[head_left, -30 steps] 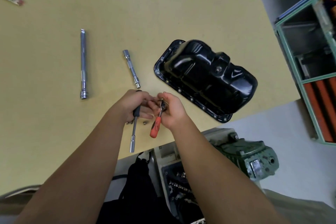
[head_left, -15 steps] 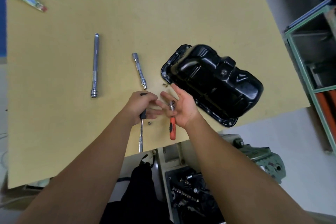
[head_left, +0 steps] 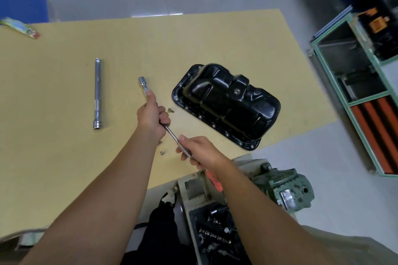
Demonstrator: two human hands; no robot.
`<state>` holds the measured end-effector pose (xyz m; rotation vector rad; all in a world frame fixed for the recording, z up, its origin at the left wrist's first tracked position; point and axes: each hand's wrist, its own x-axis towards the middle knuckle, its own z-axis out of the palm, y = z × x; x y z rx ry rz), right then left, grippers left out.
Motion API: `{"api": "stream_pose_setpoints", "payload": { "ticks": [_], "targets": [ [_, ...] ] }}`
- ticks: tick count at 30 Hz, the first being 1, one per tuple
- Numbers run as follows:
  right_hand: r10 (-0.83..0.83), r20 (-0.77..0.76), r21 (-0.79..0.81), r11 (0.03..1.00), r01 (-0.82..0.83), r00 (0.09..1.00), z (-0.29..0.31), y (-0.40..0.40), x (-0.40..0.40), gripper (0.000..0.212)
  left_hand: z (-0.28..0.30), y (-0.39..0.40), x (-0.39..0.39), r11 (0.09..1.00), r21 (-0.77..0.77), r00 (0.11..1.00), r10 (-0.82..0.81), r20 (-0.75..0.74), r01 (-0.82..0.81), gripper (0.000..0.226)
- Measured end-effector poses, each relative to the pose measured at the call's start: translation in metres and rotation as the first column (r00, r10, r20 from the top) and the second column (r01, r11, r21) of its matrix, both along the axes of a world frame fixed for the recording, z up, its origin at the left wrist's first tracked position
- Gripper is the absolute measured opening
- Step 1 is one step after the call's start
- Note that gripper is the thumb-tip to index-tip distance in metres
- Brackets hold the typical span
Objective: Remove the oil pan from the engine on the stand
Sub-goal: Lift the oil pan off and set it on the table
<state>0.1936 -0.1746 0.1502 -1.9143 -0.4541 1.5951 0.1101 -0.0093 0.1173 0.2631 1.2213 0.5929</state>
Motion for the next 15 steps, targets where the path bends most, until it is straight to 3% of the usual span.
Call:
{"api": "stream_pose_setpoints", "payload": {
  "ticks": [3,6,8,11,13,15],
  "targets": [
    [0.028,0.020,0.060,0.998,-0.029,0.999,0.005,0.001,-0.009,0.046,0.006,0.004,0.013,0.998,-0.032,0.998,0.052,-0.020,-0.053,0.047],
    [0.002,0.063,0.055,0.998,-0.005,0.998,0.005,-0.006,-0.011,0.047,0.010,0.037,0.004,0.976,-0.057,0.974,0.204,-0.100,-0.210,0.046],
    [-0.104,0.011,0.036,0.994,0.104,0.994,0.002,-0.020,-0.005,0.046,0.013,0.072,-0.011,0.979,0.031,0.959,0.204,-0.199,-0.201,0.047],
    [-0.508,-0.080,-0.110,0.859,0.499,0.857,-0.010,-0.017,0.011,0.042,0.011,0.088,-0.016,0.987,0.102,0.925,-0.081,-0.372,0.128,0.037],
    [-0.661,-0.104,-0.189,0.747,0.638,0.743,-0.021,0.001,0.020,0.038,0.005,0.061,-0.004,0.937,0.016,0.889,-0.325,-0.323,0.348,0.019],
    [-0.714,-0.142,-0.210,0.698,0.684,0.685,-0.031,0.018,0.024,0.027,0.001,0.026,0.005,0.863,-0.020,0.841,-0.496,-0.218,0.504,0.006]
  ]
}}
